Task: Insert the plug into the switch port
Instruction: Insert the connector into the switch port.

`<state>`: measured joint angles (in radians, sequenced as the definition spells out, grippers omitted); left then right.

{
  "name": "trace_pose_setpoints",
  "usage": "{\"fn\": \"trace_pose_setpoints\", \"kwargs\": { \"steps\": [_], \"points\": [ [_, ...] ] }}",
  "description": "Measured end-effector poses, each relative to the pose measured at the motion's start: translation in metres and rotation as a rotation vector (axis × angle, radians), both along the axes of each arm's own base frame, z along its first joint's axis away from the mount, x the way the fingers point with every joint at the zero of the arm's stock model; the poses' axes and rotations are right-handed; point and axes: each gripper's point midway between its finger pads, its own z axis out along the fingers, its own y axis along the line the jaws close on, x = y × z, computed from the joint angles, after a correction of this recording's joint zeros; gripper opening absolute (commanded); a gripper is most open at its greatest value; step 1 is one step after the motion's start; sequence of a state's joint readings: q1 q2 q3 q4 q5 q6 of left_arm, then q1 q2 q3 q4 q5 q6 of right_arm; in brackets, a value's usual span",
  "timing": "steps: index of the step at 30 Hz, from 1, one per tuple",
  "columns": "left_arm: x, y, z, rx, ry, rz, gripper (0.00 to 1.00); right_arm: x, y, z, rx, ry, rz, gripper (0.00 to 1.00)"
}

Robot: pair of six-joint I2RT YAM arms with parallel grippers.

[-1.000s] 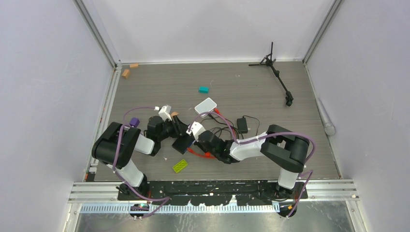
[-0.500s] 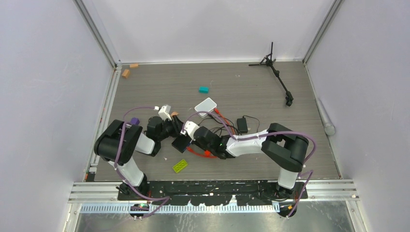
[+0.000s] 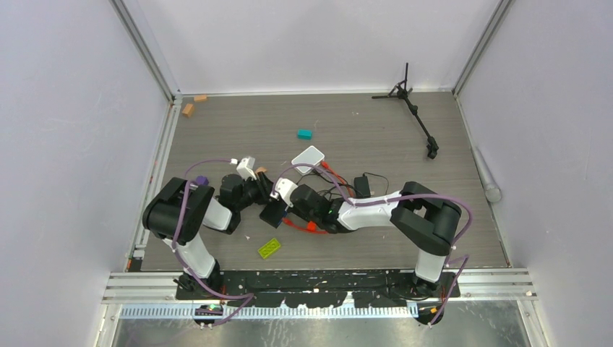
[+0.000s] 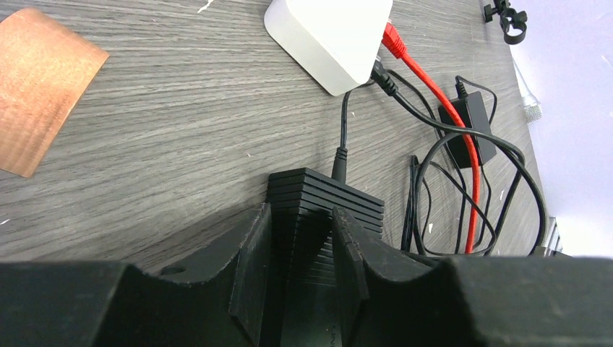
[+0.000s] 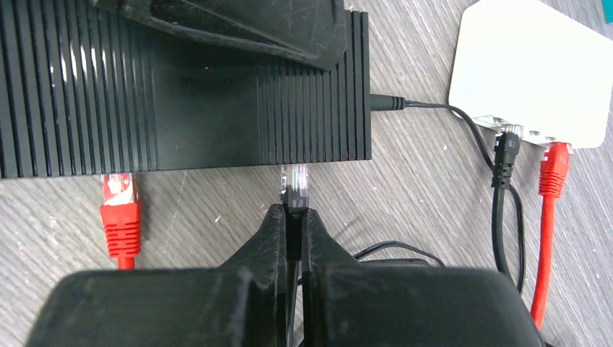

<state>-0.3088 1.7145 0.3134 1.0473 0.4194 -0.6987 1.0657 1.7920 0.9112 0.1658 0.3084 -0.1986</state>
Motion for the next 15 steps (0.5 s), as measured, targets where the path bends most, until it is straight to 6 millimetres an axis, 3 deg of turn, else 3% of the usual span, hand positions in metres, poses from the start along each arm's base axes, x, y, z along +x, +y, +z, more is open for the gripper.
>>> {"fn": "trace_pose_setpoints", "kwargs": {
  "steps": [15],
  "points": [
    [0.0059, 0.0020, -0.0001, -0.002, -0.023, 0.019, 0.36, 0.0063, 0.0041, -0.0010, 0.027, -0.032, -0.046, 0.01]
  ]
}}
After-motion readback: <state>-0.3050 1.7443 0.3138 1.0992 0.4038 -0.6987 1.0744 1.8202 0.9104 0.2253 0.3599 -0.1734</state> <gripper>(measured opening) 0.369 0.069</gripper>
